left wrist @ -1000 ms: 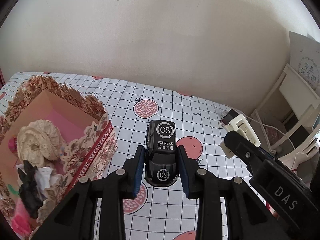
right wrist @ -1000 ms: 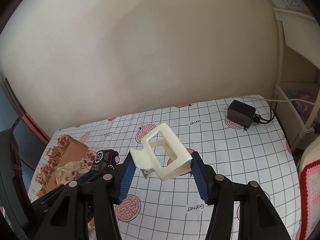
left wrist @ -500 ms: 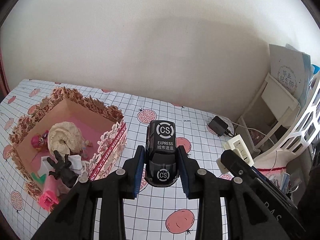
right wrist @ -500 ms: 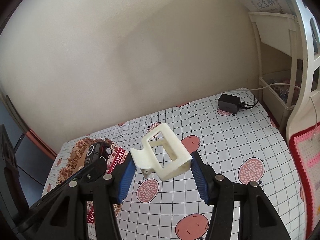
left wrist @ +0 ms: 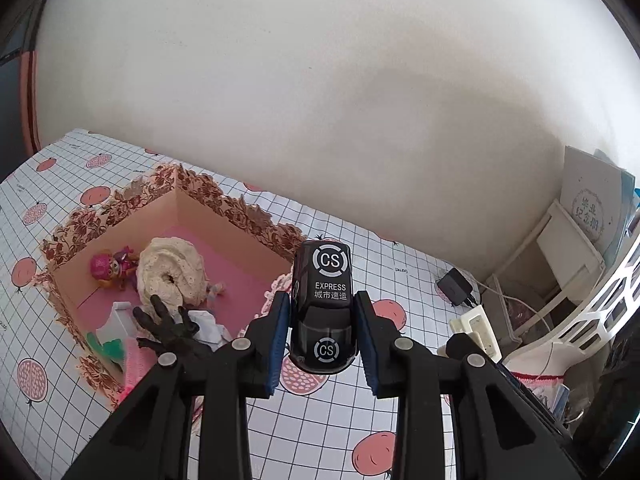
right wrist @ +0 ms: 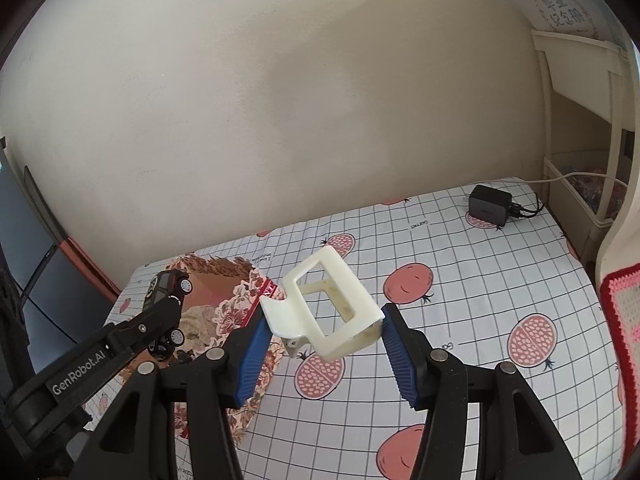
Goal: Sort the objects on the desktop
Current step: 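Lift and carry the toy car and white frame over the gift box with both tools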
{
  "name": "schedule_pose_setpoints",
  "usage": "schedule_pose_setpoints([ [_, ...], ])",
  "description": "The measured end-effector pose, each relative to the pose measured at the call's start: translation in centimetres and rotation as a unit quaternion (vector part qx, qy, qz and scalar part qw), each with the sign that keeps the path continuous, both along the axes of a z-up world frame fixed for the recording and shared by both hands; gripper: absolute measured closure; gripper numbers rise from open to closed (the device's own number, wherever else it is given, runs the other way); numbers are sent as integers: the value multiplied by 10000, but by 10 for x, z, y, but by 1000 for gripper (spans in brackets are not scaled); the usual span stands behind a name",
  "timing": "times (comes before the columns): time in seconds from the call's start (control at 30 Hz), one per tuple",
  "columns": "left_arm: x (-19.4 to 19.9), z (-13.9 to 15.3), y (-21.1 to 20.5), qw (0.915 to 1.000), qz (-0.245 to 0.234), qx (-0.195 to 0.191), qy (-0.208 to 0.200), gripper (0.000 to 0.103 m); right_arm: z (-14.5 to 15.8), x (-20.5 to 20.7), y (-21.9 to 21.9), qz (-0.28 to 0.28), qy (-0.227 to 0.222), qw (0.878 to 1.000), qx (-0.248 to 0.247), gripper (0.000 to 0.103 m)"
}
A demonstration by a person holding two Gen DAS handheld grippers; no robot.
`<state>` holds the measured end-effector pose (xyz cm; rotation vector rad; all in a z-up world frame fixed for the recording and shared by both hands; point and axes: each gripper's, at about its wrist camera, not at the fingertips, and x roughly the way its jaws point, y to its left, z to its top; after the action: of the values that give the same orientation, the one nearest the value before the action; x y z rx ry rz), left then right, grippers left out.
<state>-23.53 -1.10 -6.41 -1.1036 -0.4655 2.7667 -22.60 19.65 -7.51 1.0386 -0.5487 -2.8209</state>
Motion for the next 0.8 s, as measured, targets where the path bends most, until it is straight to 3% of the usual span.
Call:
schedule_pose_setpoints([
  [0.37,20,10,-73,9960,858,216,140,69,11,1,-60,531,199,9984,-70,45],
  [0.8,48,13,-163,9791,1925,578,310,69,1,0,-136,1214,141,9925,-52,45],
])
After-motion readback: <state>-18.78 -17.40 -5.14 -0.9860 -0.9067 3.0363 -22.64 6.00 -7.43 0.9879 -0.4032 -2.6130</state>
